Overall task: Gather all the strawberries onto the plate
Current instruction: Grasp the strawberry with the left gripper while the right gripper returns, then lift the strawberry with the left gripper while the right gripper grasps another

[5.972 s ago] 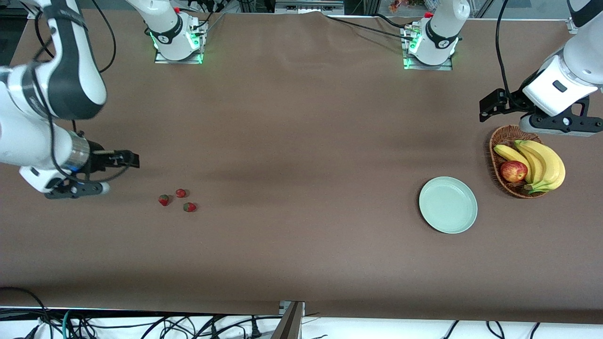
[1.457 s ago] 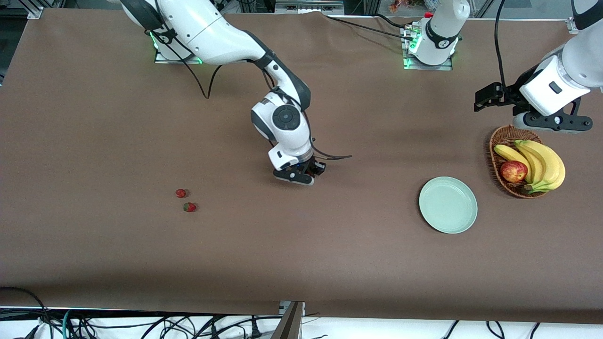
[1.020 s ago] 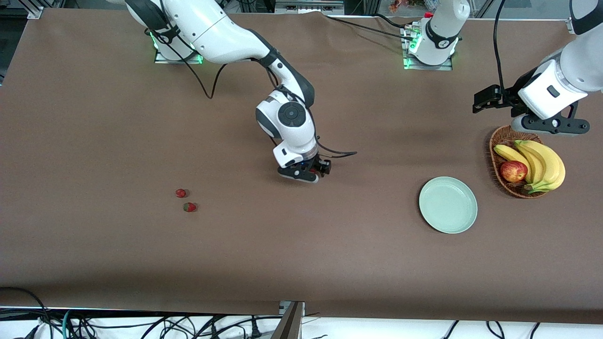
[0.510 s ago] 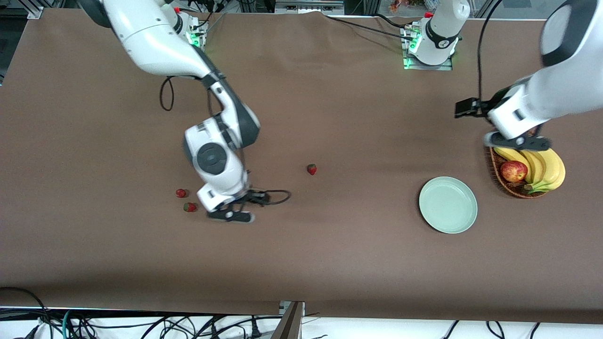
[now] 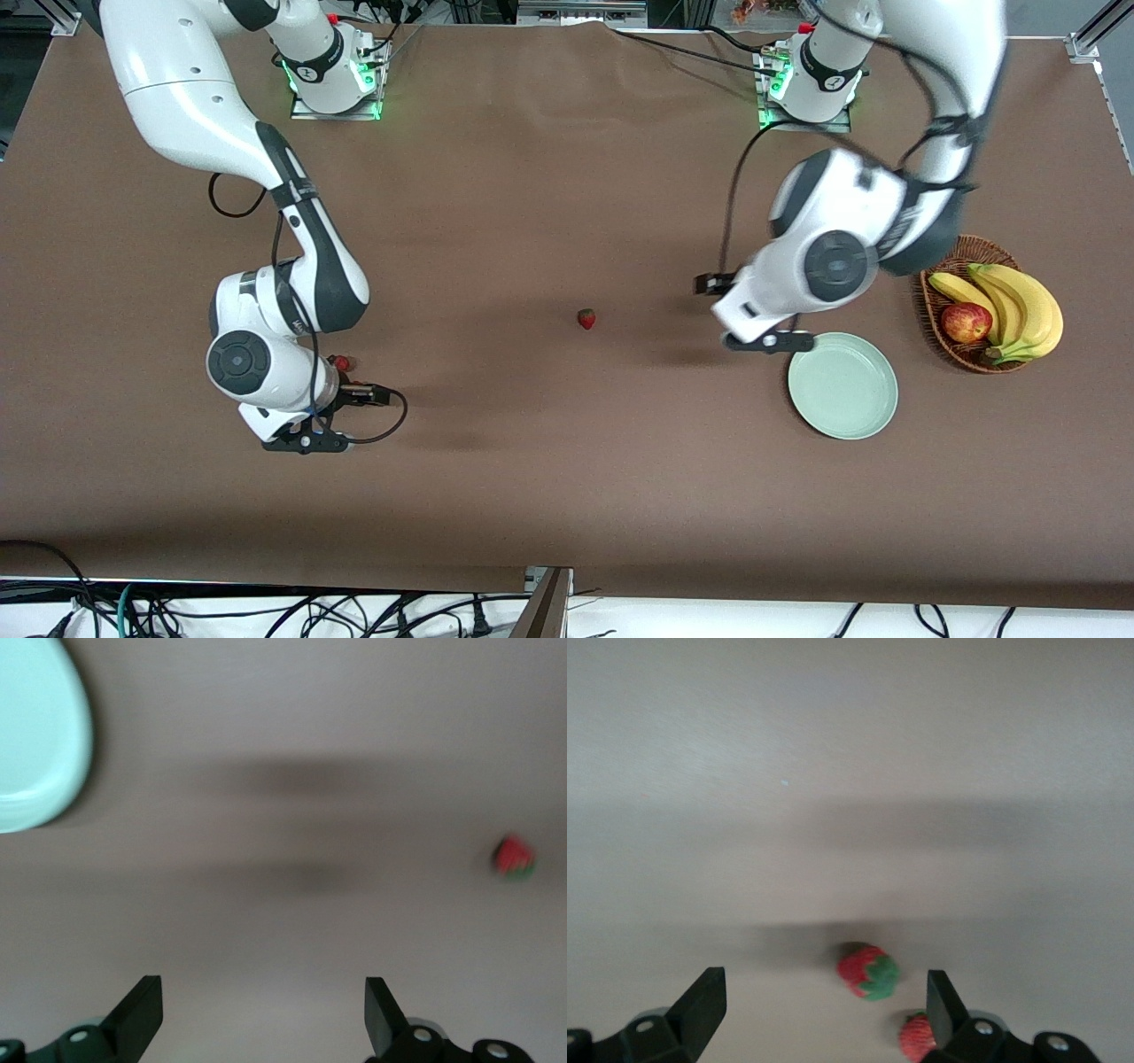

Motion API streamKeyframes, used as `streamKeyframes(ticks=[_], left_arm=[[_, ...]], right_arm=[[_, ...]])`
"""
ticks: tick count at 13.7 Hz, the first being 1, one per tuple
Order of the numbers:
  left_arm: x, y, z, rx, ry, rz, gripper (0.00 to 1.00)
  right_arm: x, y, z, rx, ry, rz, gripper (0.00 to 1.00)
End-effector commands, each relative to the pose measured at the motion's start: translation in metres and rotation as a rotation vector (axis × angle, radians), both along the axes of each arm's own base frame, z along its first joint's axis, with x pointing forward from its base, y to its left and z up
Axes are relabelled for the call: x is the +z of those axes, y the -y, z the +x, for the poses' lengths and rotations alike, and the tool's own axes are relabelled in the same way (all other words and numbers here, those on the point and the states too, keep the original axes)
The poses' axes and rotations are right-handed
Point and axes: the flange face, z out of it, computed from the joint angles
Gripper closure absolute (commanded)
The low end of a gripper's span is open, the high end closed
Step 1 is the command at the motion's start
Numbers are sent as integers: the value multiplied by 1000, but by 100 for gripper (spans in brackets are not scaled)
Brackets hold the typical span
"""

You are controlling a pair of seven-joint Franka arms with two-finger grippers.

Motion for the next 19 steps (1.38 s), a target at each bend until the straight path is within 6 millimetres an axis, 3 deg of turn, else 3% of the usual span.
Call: streamKeyframes(ticks=[1,4,7,10,11,13,14,16,17,19], left_arm=[[-56,71,-10,154,65,9,0],[-68,123,-27,227,146,-30,0],[-111,166,-48,241,202,-75,0],[-133,179,-60,214,212,-78,0],[-132,179,-60,209,214,-79,2],[-134,179,-60,204,213,-77,28],[-135,178,-59,202,215,-76,32],[-137,178,-60,201,214,-75,33],[-141,178,-60,202,209,-73,33],[-144,179,-58,209,232,-92,33]], right_arm=[[-11,-1,-8,25,-23,-11,0],[-24,0,-10,21,-41,-10,0],[-35,2,-13,21,-49,-10,0],[-46,3,-18,24,-44,-9,0],[-49,2,-19,25,-40,-7,0],[-53,2,-21,26,-33,-4,2],[-53,2,-21,26,-31,-4,12],[-54,2,-21,25,-34,-3,45],[-54,2,-21,25,-34,-3,54],[-58,2,-23,26,-42,-4,60]])
